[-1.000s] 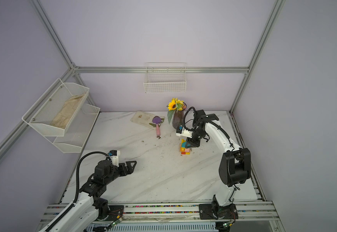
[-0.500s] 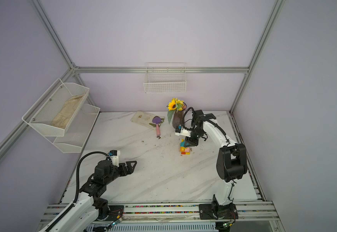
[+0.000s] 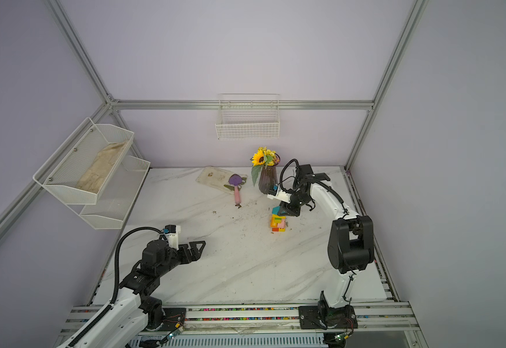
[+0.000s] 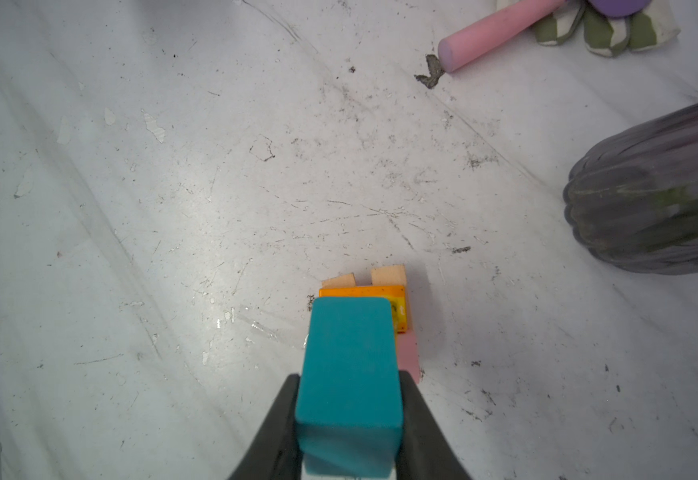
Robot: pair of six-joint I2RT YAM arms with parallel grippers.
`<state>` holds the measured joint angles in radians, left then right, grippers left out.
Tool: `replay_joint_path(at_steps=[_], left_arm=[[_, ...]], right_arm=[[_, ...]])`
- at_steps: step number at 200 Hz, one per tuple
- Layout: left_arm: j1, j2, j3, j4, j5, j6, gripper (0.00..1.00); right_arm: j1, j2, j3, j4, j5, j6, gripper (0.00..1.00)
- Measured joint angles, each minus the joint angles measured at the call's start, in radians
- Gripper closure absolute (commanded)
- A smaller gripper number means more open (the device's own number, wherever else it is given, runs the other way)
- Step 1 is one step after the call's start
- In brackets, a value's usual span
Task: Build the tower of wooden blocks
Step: 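Lower the teal wedge block onto the yellow arch block with the right gripper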
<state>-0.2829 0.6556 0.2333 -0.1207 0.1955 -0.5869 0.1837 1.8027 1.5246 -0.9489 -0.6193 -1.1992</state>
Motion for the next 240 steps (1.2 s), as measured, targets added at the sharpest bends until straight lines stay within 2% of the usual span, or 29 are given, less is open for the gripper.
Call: replay_joint_path(at_steps=[94,240], left_arm=[[0.0,0.008,0.0,0.0,0.002,0.0,0.0],[0.0,0.008,0.0,0.0,0.003,0.0,0.0]], right_arm=[[-0.004,0.0,-0.006,0.022,-0.043,0.0,1.0],[-0.004,-0.019,-0.039,0.024,-0.023,0.0,1.0]])
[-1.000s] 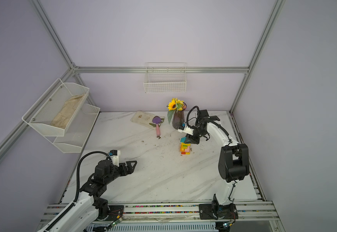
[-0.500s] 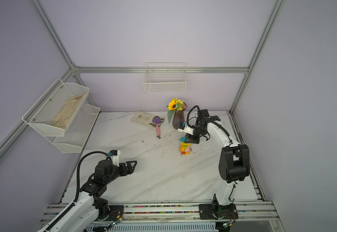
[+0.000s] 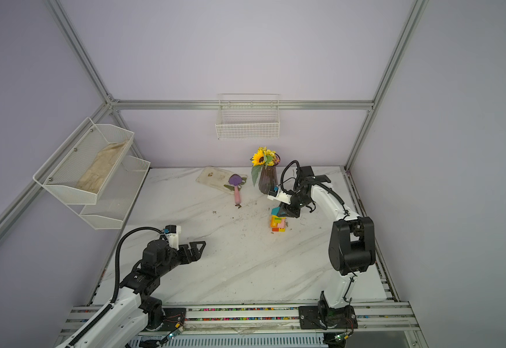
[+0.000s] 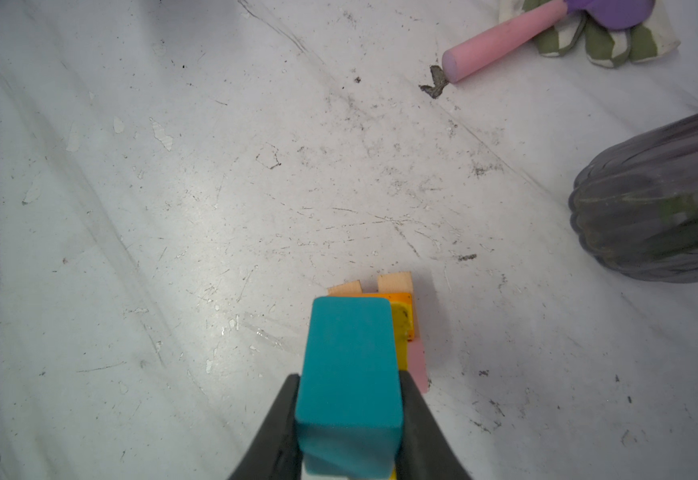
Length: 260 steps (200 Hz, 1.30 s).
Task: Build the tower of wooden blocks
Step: 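Lower the teal wedge block onto the yellow arch block with the right gripper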
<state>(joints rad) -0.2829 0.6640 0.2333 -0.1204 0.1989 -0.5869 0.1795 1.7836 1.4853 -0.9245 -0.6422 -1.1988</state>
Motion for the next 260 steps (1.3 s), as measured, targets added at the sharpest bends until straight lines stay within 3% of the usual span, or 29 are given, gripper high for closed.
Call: replay_joint_path(at_steps=[87,223,260], left_arm=[[0.0,0.0,0.0,0.001,0.007,0.0,0.0],[0.0,0.005,0.0,0.003,0.008,0.0,0.0],[0.0,0.006,0.0,0.005,0.008,0.0,0.0]], right_arm=[[0.0,-0.007,-0.012,0.016,0.018,0.0,0.97],[0.0,-0.035,-0.041,0.058,0.037,0.008,0.68],[0.0,-0.037,-0.048,0.077,0.039,0.023,0.65]])
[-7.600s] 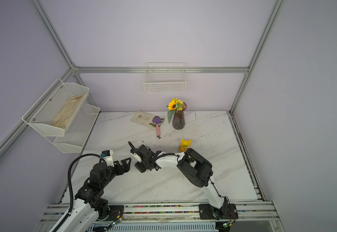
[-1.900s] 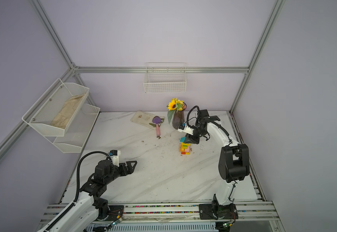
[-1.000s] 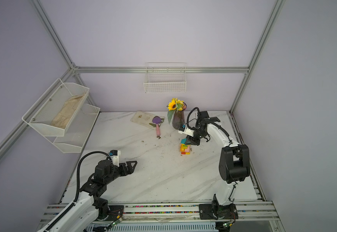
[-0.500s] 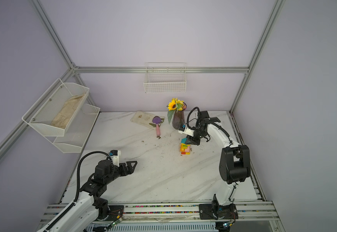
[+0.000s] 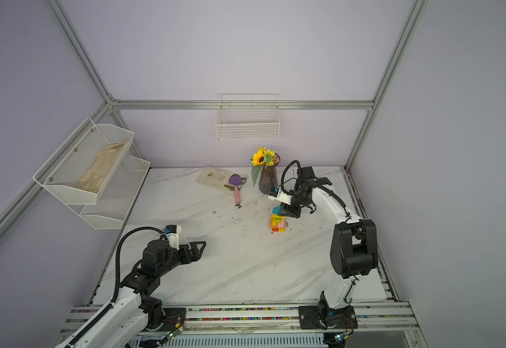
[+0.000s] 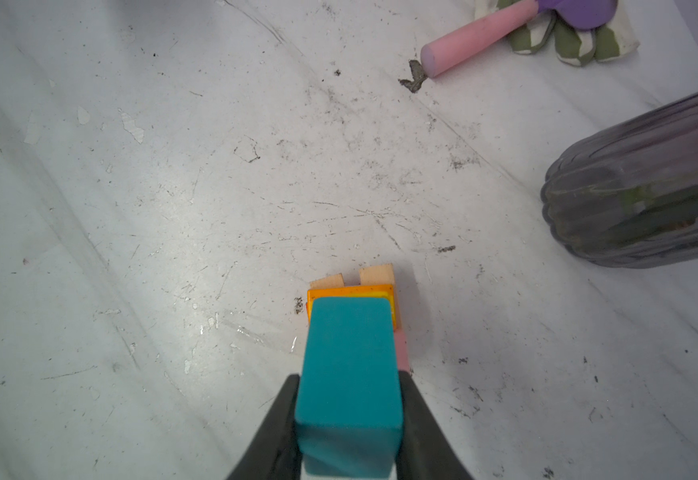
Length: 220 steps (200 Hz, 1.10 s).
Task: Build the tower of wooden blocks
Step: 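Lower the teal wedge block onto the yellow arch block with the right gripper, then open the right gripper to release the teal wedge and lift away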
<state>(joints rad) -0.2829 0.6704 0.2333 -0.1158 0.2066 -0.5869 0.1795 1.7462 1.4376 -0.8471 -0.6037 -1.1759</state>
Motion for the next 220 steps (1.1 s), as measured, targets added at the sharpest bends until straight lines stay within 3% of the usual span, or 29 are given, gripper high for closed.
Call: replay_joint_path(at_steps=[85,220], left_arm=[[0.0,0.005,0.0,0.003,0.001,0.0,0.0],[0.0,0.005,0.0,0.003,0.004,0.0,0.0]], right_arm=[[0.0,0.0,0.0,0.011,0.004,0.029,0.55],[0.0,-0.011,0.011,0.063,-0.047,0.076,0.51]])
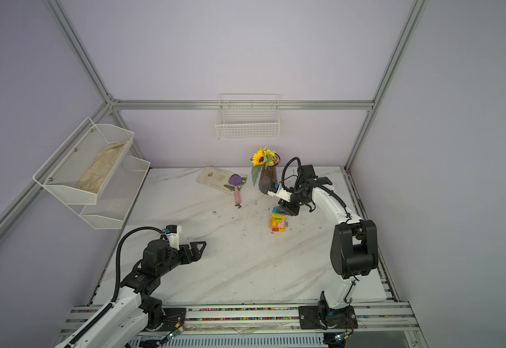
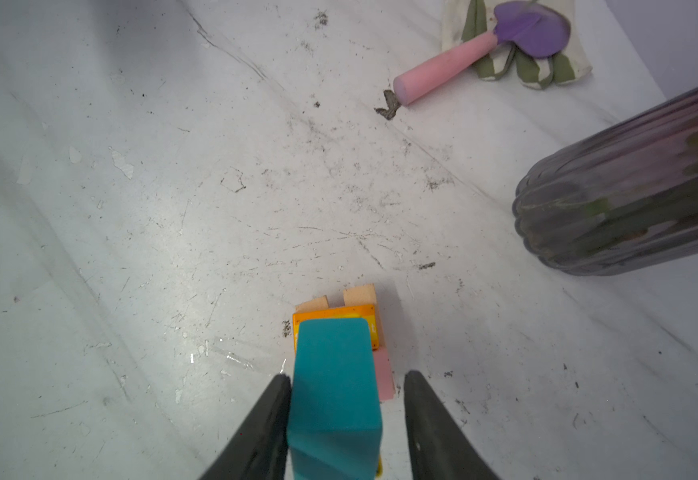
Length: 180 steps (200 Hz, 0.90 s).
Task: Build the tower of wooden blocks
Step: 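Open the right gripper to release the teal wedge and lift away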
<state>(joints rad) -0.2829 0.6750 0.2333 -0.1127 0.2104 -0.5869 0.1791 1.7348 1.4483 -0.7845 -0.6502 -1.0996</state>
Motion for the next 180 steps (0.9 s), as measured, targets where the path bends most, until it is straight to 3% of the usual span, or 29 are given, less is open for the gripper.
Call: replay_joint_path(at_steps=[37,72,101,118,142,180], left_arm=[[0.0,0.0,0.0,0.0,0.0,0.0,0.0],[0.0,-0.002,0.0,-0.001,-0.003,0.0,0.0],[0.0,-0.017,0.0,-0.005,-0.011,0.0,0.0],[0.0,-0.031,0.0,-0.009,-0.026,0.001,0.0],[0.0,-0.053,0.0,-0.013,-0.078,0.008,0.0],[0.0,-0.084,0.003,-0.007,-0.187,0.07,0.0]], right_arm=[[0.0,-0.105,-0.006,0.121,-0.083,0.109,0.47],[-0.003,-0.31,-0.144,0.457,-0.113,0.347,0.42],[-0.01,-0.406,-0.254,0.706,-0.057,0.574,0.39],[-0.013,-0.42,-0.288,0.786,0.032,0.704,0.38],[-0.032,-0.44,-0.362,0.86,0.28,0.901,0.37],[-0.101,-0.544,-0.607,0.927,0.64,1.165,0.2]])
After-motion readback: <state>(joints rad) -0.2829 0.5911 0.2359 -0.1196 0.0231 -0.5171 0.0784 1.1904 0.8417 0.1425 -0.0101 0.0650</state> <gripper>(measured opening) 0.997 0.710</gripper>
